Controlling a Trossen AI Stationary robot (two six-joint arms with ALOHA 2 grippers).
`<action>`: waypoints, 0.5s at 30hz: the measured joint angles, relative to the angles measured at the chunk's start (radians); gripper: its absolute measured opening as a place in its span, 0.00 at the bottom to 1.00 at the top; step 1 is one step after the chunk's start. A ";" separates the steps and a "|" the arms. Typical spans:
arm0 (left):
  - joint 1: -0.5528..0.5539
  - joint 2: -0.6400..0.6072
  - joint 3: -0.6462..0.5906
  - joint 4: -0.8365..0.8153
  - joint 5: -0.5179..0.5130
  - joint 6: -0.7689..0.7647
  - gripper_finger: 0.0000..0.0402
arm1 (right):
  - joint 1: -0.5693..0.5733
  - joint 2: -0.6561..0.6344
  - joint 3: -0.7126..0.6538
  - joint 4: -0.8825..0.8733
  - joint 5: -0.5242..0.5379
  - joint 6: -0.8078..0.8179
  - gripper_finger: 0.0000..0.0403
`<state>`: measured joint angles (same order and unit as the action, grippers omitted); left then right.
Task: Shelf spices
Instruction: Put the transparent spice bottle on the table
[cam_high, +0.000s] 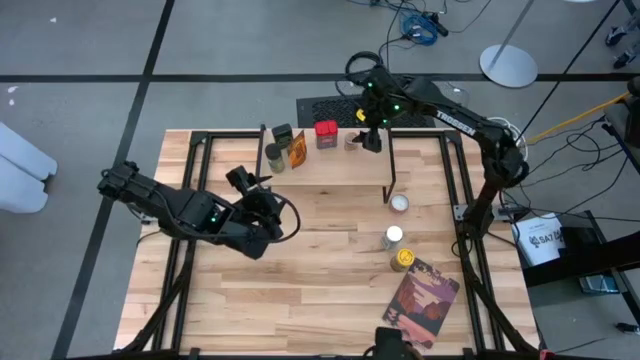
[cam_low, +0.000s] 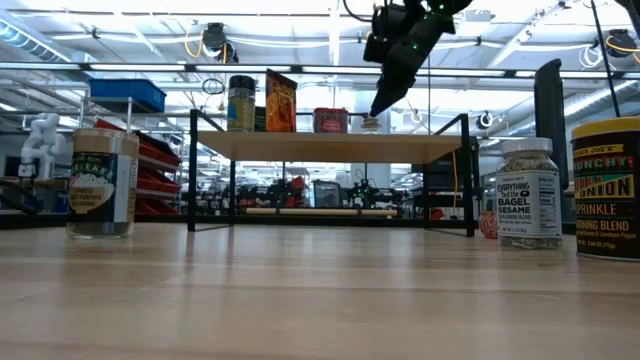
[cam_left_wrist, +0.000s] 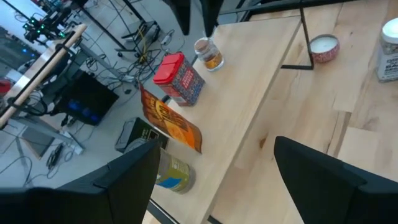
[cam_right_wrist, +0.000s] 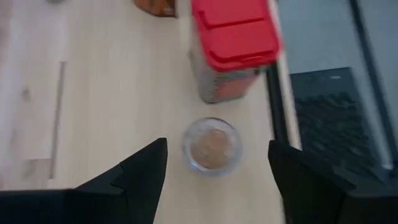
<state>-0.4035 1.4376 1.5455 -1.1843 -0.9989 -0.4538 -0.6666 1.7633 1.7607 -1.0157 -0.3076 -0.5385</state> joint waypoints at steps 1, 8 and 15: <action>0.004 0.000 0.000 0.000 0.000 0.001 0.81 | 0.000 0.005 0.000 0.000 -0.013 0.000 0.66; 0.031 0.000 0.000 0.001 0.000 0.018 0.81 | 0.007 0.036 0.000 -0.011 -0.011 0.013 0.66; 0.044 0.000 0.000 0.001 0.000 0.024 0.81 | 0.008 0.065 0.000 -0.024 -0.008 0.006 0.66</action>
<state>-0.3592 1.4376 1.5455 -1.1831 -0.9988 -0.4297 -0.6590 1.8288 1.7607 -1.0401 -0.3159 -0.5323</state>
